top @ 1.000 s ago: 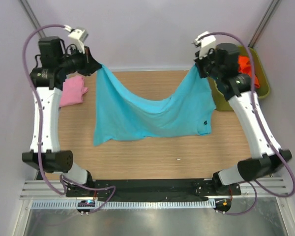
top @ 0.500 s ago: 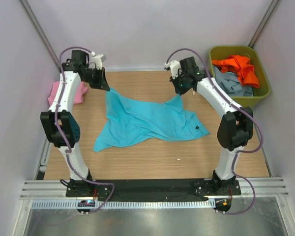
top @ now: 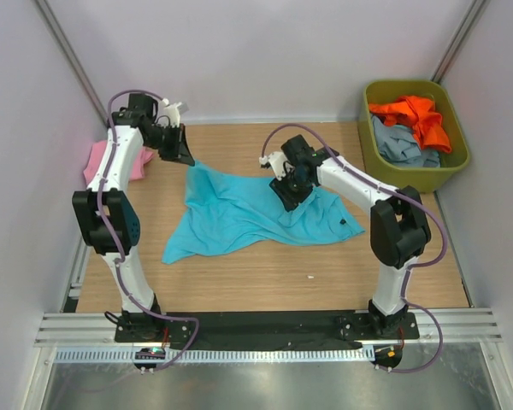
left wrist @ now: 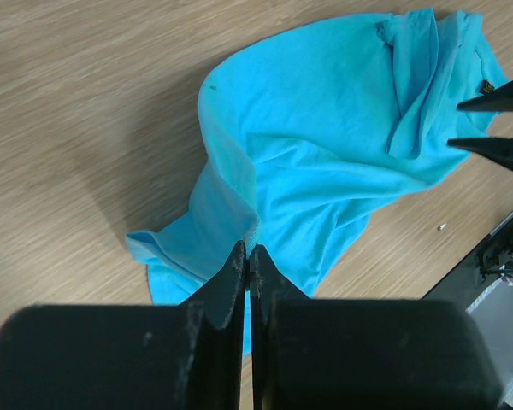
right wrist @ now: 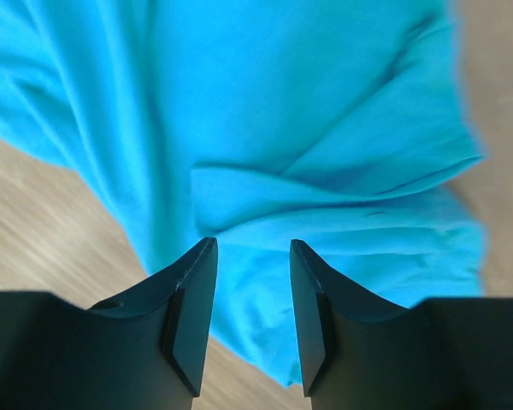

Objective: Fold and stack the t-shirts
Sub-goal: Flatten the tshirt out

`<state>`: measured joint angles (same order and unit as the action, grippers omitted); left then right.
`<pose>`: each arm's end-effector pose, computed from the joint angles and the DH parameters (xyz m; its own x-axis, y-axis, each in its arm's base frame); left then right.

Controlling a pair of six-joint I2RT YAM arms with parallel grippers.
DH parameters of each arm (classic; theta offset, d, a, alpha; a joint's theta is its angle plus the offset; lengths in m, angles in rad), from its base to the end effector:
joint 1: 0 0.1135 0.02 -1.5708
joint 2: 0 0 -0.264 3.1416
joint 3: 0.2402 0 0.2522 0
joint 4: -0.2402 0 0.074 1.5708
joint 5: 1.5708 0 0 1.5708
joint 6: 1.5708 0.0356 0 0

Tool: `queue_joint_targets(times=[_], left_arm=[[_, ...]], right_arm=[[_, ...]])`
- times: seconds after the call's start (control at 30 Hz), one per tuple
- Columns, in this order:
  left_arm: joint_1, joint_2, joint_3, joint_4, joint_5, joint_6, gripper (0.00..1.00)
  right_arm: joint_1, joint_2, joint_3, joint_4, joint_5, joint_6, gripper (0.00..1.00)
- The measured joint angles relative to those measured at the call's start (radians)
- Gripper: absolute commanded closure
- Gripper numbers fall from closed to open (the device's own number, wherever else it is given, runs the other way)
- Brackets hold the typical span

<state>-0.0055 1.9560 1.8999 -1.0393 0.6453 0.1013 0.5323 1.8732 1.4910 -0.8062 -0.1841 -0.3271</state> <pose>0.4139 -0.0237 0.3132 -0.8563 0.0855 -0.5094 0.3682 0.7928 -0.4857 0.3318 0.2030 0.2287 -0.5778 -0.7069 -0.4079 -0.7851 0.6181 0.0409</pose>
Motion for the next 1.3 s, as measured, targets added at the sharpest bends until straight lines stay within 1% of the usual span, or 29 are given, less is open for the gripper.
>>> queue_joint_targets(times=[0.17,0.23,0.37,0.47,0.6,0.9,1.3], left_arm=[[0.0,0.004,-0.014,0.008,0.004,-0.018,1.0],[0.0,0.005,-0.026,0.014,0.003,-0.022,1.0],[0.0,0.005,-0.049,0.026,0.003,-0.038,1.0],[0.0,0.006,-0.068,0.04,0.003,-0.049,1.0],[0.0,0.006,-0.077,0.047,0.003,-0.062,1.0],[0.0,0.006,-0.077,0.056,0.003,-0.082,1.0],[0.0,0.005,-0.077,0.063,-0.002,-0.094,1.0]], right_arm=[[-0.009,0.0,0.126,0.052,0.059,-0.008,0.53],[-0.008,-0.003,0.134,0.068,0.061,-0.03,0.53],[-0.003,-0.003,0.094,0.056,0.035,-0.121,0.55],[0.017,-0.003,0.02,0.048,0.035,-0.201,0.57],[0.056,-0.003,-0.018,0.034,0.046,-0.258,0.6],[0.114,0.041,-0.002,0.047,0.053,-0.31,0.64],[0.123,0.056,-0.044,0.008,0.074,-0.354,0.64]])
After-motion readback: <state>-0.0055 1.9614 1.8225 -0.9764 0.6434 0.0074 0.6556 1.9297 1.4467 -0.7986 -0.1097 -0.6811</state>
